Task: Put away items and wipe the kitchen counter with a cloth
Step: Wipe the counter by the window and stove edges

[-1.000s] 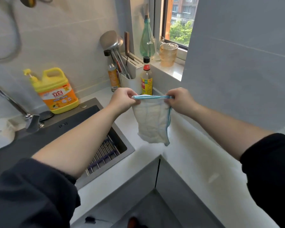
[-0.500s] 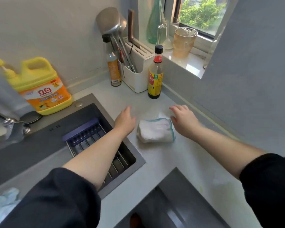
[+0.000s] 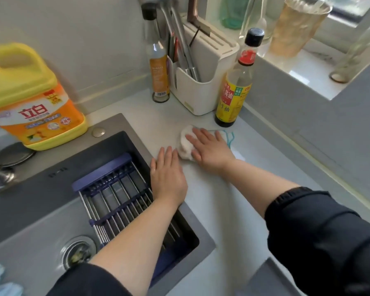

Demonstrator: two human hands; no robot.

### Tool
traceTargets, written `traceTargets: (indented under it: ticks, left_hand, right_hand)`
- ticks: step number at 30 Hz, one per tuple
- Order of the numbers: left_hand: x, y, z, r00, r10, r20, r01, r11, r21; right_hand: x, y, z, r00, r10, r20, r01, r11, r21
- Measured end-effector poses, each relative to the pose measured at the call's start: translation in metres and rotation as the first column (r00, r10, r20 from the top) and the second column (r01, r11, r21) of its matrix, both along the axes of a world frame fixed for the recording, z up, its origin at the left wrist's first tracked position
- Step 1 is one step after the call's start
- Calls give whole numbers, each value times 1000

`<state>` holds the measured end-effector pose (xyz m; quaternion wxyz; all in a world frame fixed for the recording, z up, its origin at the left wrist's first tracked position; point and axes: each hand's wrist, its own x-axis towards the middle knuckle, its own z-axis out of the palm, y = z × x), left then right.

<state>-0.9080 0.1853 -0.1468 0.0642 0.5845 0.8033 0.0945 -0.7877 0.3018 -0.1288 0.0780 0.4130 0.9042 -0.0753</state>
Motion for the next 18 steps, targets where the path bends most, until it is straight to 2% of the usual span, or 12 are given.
traceTargets:
  ticks: [4, 6, 9, 11, 13, 15, 16, 18]
  left_hand:
    - [0, 0, 0, 1000, -12, -7, 11, 999, -52]
    - [0, 0, 1, 999, -25, -24, 23, 997, -75]
    - [1, 0, 1, 998, -32, -47, 27, 994, -108]
    - [1, 0, 1, 997, -33, -65, 25, 992, -120]
    - [2, 0, 0, 997, -32, -75, 23, 993, -114]
    - [0, 0, 0, 998, -30, -64, 23, 995, -99]
    - [0, 0, -1, 998, -25, -50, 21, 996, -85]
    - [-2, 0, -2, 1000, -17, 7, 17, 999, -44]
  right_hand:
    - [-3, -10, -2, 997, -60, -40, 59, 998, -12]
    - [25, -41, 2, 998, -16, -54, 15, 1000, -21]
    - [93, -66, 6, 999, 46, 24, -45, 998, -37]
    - [124, -48, 8, 992, -106, 63, 107, 994, -14]
    - [126, -16, 5, 936, -349, 49, 350, 937, 1]
    - [100, 0, 1, 870, -493, 6, 493, 870, 9]
    - [87, -3, 1, 861, -508, -15, 508, 861, 8]
    - [71, -25, 0, 916, -399, -46, 398, 917, -26]
